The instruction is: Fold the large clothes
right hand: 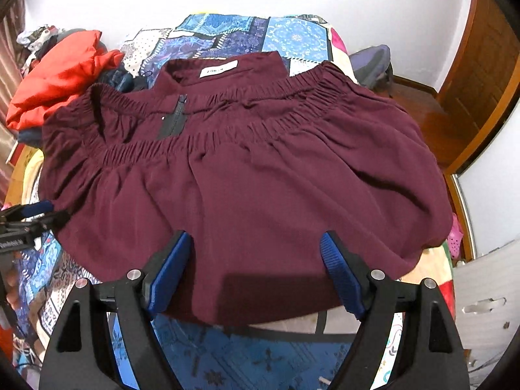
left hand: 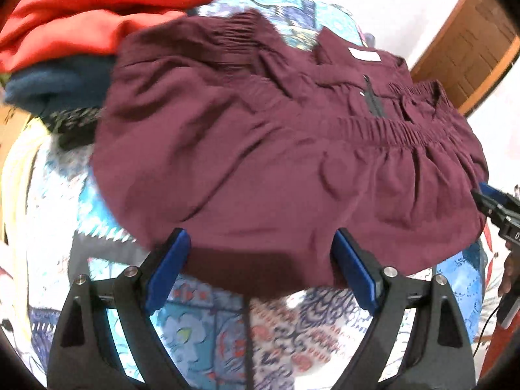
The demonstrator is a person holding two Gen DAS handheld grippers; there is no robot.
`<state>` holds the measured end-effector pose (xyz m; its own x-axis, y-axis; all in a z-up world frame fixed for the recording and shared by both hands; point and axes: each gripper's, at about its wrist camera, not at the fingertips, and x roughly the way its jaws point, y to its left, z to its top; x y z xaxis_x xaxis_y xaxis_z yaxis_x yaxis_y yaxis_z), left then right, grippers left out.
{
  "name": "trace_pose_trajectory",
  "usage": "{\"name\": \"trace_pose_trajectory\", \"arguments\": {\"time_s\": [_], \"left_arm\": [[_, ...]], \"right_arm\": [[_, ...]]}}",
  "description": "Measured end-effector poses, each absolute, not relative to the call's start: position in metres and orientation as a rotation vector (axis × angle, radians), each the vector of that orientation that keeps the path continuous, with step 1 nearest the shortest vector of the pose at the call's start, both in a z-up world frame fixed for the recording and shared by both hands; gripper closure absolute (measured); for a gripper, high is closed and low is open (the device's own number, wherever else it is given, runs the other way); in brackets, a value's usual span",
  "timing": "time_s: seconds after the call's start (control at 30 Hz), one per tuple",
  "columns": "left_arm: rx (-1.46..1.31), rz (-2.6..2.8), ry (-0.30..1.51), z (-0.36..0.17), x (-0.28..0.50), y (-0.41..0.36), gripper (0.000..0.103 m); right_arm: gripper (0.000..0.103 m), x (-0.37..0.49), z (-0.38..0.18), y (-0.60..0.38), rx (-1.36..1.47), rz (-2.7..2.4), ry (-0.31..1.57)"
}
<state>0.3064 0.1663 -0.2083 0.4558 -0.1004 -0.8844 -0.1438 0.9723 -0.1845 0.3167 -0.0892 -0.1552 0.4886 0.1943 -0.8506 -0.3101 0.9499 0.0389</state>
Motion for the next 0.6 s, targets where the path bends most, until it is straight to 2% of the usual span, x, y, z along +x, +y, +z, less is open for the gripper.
{"name": "trace_pose_trajectory", "arguments": {"time_s": [0.23, 0.4, 0.6], "left_arm": [[-0.402, 0.182, 0.985, -0.191, 0.28, 0.218, 0.013], [-0.616, 0.175, 1.007, -0.217, 0.283, 0.247, 0.014], [-0.811, 0.084, 1.013, -0.252, 0.293, 0.253, 0.014]], "right_arm": [[0.023, 0.312, -0.131, -0.086, -0.119, 0.313, 0.946], [0.023, 0.315, -0.121, -0.074, -0.123, 0.32, 0.895], [0.023, 0.321, -0.139, -0.057, -0.163, 0.347, 0.933]]}}
